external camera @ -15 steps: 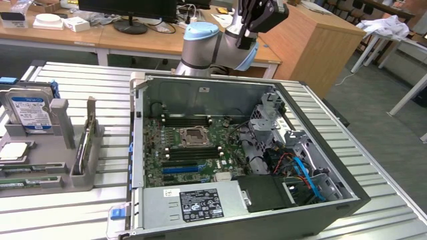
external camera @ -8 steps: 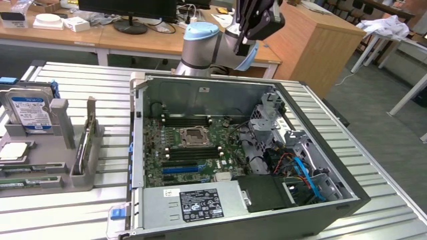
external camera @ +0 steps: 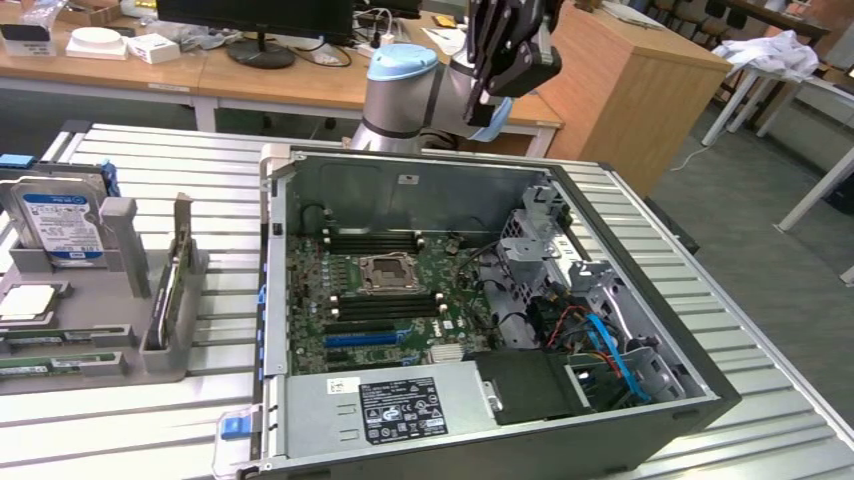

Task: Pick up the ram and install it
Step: 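Press down the ram until it locks into place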

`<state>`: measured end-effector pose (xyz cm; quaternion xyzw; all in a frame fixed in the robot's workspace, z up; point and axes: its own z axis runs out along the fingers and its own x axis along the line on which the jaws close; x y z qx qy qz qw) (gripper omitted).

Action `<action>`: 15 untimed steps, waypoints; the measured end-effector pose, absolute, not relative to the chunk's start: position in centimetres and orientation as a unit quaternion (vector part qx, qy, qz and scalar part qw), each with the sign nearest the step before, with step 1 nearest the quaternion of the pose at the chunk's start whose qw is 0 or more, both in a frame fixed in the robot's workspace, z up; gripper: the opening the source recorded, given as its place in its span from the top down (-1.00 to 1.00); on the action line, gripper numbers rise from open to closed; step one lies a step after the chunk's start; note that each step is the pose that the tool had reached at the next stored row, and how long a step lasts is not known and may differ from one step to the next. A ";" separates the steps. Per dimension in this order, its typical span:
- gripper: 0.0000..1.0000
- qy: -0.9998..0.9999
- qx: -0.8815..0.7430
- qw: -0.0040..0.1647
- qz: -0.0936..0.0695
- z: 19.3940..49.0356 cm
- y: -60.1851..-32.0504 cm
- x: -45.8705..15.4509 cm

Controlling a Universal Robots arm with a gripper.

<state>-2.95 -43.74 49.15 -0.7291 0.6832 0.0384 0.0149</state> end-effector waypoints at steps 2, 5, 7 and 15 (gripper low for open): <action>0.80 0.683 -0.729 0.015 0.038 48.8 -43.7 -2.9; 0.80 0.683 -0.729 0.015 0.038 48.3 -43.7 -2.9; 0.80 0.683 -0.729 0.015 0.038 47.9 -43.7 -2.9; 0.80 0.683 -0.729 0.015 0.038 46.4 -43.7 -2.9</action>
